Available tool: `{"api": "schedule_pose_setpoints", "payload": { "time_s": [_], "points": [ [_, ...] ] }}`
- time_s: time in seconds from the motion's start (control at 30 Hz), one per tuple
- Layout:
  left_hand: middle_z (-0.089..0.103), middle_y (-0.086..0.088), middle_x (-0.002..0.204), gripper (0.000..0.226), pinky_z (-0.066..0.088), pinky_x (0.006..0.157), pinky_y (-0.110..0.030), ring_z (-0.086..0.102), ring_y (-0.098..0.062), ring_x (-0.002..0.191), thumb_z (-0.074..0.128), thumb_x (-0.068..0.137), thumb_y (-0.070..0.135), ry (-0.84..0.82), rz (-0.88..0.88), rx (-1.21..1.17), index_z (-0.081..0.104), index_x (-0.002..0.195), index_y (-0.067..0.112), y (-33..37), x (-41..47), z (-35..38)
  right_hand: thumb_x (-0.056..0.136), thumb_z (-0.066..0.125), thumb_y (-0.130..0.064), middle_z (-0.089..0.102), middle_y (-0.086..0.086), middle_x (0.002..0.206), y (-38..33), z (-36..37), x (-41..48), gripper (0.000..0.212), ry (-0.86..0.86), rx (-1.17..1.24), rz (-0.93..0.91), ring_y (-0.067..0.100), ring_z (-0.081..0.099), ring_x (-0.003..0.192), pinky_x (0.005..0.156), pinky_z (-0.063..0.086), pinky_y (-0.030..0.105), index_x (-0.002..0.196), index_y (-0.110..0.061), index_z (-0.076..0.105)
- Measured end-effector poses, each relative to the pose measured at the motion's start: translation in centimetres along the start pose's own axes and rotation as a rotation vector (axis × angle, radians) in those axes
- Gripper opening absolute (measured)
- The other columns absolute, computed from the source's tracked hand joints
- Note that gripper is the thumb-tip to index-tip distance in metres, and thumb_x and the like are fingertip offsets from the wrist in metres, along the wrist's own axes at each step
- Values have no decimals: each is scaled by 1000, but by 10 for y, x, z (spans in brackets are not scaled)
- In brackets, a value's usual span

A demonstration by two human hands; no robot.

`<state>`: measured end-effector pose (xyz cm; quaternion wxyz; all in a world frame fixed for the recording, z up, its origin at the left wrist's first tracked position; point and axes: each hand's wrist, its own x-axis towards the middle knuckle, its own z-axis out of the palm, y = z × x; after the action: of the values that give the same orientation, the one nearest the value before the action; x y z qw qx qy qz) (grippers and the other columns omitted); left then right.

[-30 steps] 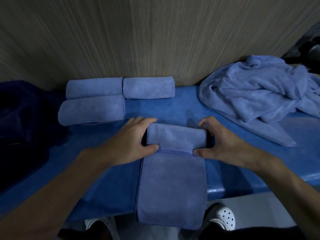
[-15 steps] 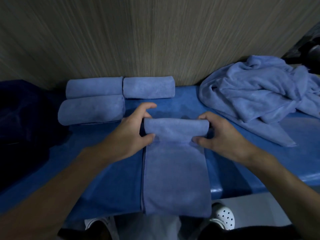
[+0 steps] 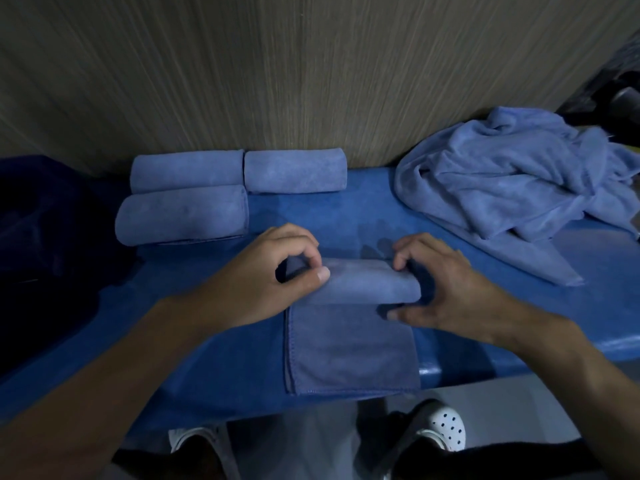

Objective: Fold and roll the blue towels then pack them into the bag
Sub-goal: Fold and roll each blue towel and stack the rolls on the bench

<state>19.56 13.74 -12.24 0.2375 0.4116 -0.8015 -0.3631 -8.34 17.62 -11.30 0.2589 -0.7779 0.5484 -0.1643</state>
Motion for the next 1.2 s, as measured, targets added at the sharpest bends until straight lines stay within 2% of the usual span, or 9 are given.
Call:
{"api": "schedule_pose_setpoints", "payload": {
  "time_s": [0.1, 0.2, 0.37, 0.5, 0.6, 0.83, 1.03, 1.1, 1.2],
  "points": [
    [61, 14, 110, 17, 39, 95, -17, 57, -9, 114, 64, 87, 41, -41, 3, -31, 65, 84, 25, 1, 0, 2, 56, 69, -74, 46, -21, 112, 1, 0, -6, 58, -43, 7, 20, 8, 48, 112, 98, 40, 41, 96, -39, 46],
    [63, 11, 108, 12, 46, 93, -25, 60, -12, 110, 70, 87, 29, -67, -5, -41, 62, 95, 26, 4, -1, 2, 72, 56, -77, 53, -16, 113, 3, 0, -8, 45, -28, 28, 29, 11, 50, 114, 97, 42, 45, 95, -39, 46],
    [53, 22, 123, 55, 40, 97, -14, 48, 6, 117, 70, 85, 42, -115, -95, 103, 47, 135, 37, 1, -6, 4, 75, 48, -74, 59, -9, 113, 1, 0, -7, 44, -36, -35, 76, 11, 51, 107, 96, 43, 42, 105, -41, 44],
    [48, 23, 118, 61, 32, 93, -7, 42, 9, 111, 68, 84, 48, -153, -106, 217, 47, 138, 30, 3, -6, 3, 78, 66, -60, 53, -12, 122, 0, 1, -4, 66, -56, -46, 80, 8, 46, 114, 104, 38, 40, 134, -34, 42],
    [48, 29, 111, 61, 34, 91, -7, 47, 10, 109, 71, 82, 48, -146, -104, 179, 50, 136, 27, 4, -5, 4, 76, 74, -52, 47, -17, 116, -3, 1, 0, 77, -75, -5, 108, 7, 45, 113, 103, 39, 32, 141, -28, 41],
    [48, 16, 107, 43, 43, 90, -19, 55, -6, 100, 77, 81, 28, 22, 44, 143, 62, 121, 24, 7, -2, 2, 71, 83, -24, 46, -8, 103, -9, 4, 7, 43, 139, 48, -17, 6, 50, 98, 87, 39, 13, 106, -21, 60],
    [48, 4, 102, 40, 41, 80, -35, 51, -17, 90, 71, 72, 3, 168, 246, 433, 61, 109, 15, 12, 0, 7, 63, 83, -8, 43, -2, 99, -16, 12, 17, 43, 294, -204, -185, 20, 45, 87, 76, 43, 38, 91, -15, 50],
    [48, 2, 102, 40, 38, 78, -35, 49, -18, 90, 75, 69, 11, 135, 285, 505, 61, 106, 15, 11, -2, 8, 58, 84, -8, 45, 2, 99, -15, 15, 17, 50, 256, -316, -236, 21, 42, 84, 73, 36, 35, 89, -18, 45],
    [47, 8, 116, 41, 41, 89, -33, 52, -11, 101, 73, 77, 44, 39, 257, 384, 58, 107, 21, 13, -9, 10, 60, 82, -11, 46, 1, 104, -11, 17, 12, 53, 179, -384, -231, 18, 41, 87, 72, 25, 28, 88, -23, 39]
  ]
}}
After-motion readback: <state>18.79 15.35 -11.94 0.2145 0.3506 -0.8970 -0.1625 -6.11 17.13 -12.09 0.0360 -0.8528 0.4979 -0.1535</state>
